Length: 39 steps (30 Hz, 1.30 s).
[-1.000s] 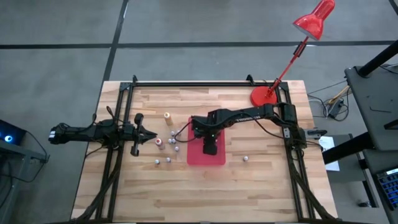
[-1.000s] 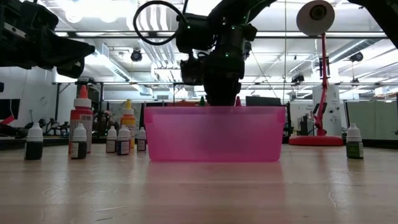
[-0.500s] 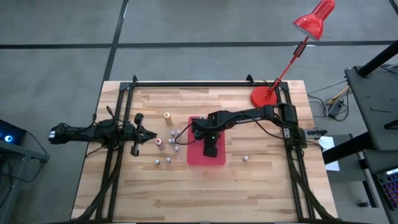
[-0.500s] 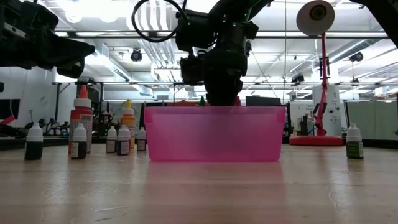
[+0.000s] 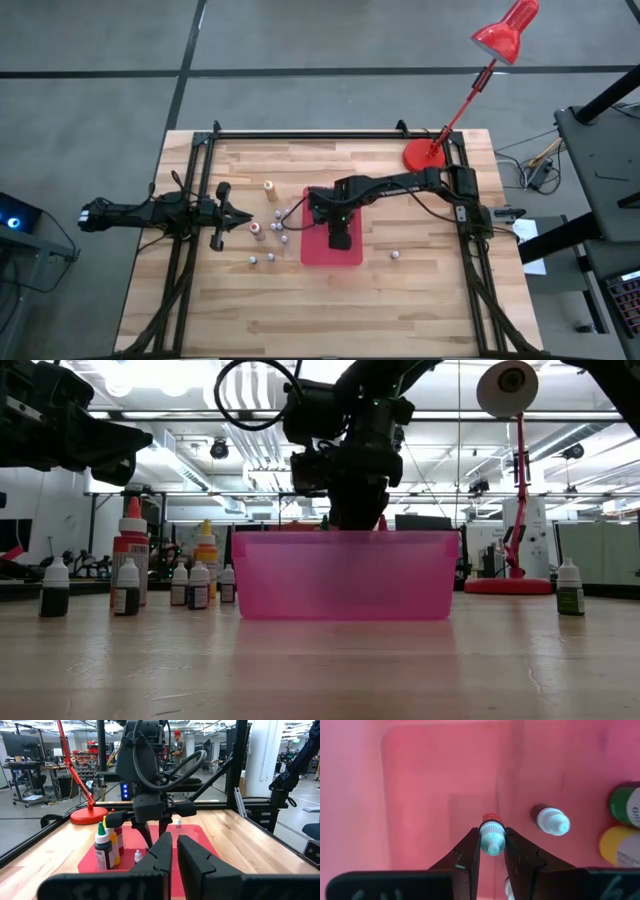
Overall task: Pick & Place food coloring
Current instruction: Put the small food coloring bottle into the red bin
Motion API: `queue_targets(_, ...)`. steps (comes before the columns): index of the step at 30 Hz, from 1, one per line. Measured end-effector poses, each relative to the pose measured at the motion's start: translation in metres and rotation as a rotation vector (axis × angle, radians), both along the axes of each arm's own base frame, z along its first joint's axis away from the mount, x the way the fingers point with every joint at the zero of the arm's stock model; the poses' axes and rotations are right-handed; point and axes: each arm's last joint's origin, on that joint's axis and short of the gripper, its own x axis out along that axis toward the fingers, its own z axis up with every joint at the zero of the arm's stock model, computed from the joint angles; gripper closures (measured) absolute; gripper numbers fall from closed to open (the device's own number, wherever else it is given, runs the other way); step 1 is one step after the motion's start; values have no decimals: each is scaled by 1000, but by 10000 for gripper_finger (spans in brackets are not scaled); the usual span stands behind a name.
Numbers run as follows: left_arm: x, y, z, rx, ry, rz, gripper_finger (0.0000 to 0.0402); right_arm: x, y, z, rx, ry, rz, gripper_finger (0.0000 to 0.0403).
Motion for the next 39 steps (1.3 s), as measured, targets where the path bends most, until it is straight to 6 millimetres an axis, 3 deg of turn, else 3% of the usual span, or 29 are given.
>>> queue_targets(14,0,0,0,0,0,0,399,-6,1,22,-7,-48,-2,337)
queue_targets(23,0,0,0,0,0,0,399,-10,21,35,11,-64,22,337)
queue_targets(39,0,0,0,0,0,0,399,-6,29,24,23,-54,-12,337)
